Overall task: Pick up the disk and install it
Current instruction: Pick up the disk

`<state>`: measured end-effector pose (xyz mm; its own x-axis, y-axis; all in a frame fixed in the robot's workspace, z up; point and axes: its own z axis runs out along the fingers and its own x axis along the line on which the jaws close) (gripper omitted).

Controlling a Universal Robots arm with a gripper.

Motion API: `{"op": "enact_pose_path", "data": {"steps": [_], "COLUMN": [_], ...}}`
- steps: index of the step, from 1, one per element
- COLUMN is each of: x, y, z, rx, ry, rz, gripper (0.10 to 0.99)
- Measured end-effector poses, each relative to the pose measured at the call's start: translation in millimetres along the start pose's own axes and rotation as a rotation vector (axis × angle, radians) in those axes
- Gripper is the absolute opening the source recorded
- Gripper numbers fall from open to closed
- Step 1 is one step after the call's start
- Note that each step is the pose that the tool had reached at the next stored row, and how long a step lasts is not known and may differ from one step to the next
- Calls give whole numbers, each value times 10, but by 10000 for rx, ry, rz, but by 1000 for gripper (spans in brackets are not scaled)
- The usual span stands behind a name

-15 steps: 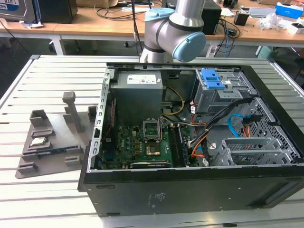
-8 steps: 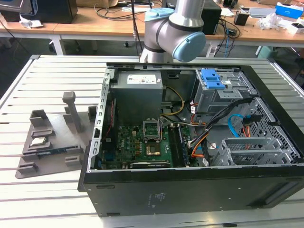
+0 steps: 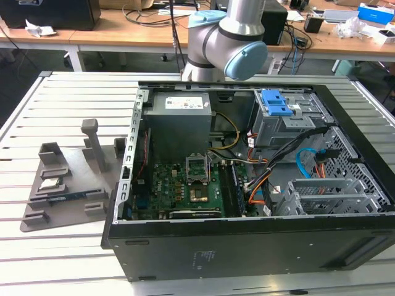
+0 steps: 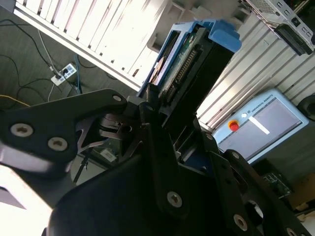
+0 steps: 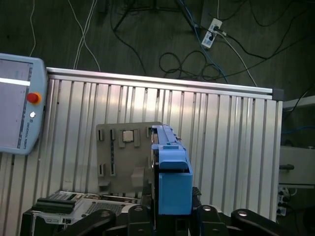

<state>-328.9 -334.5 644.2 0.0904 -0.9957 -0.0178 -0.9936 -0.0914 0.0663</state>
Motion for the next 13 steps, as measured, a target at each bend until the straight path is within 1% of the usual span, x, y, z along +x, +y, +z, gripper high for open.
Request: {"op": "enact_pose_path", "data": {"steps": [5,6,8,10,13], "x": [0,2,5,16,46], "y": [-1,-8,-52,-160,-471], "z": [-1,-1,4,35,83], "rx": [0,0,0,1,-4], "ry": [-1,-1,1,0,9], "rz": [0,-3,0,0,2], "gripper": [365,365,365,365,365]}}
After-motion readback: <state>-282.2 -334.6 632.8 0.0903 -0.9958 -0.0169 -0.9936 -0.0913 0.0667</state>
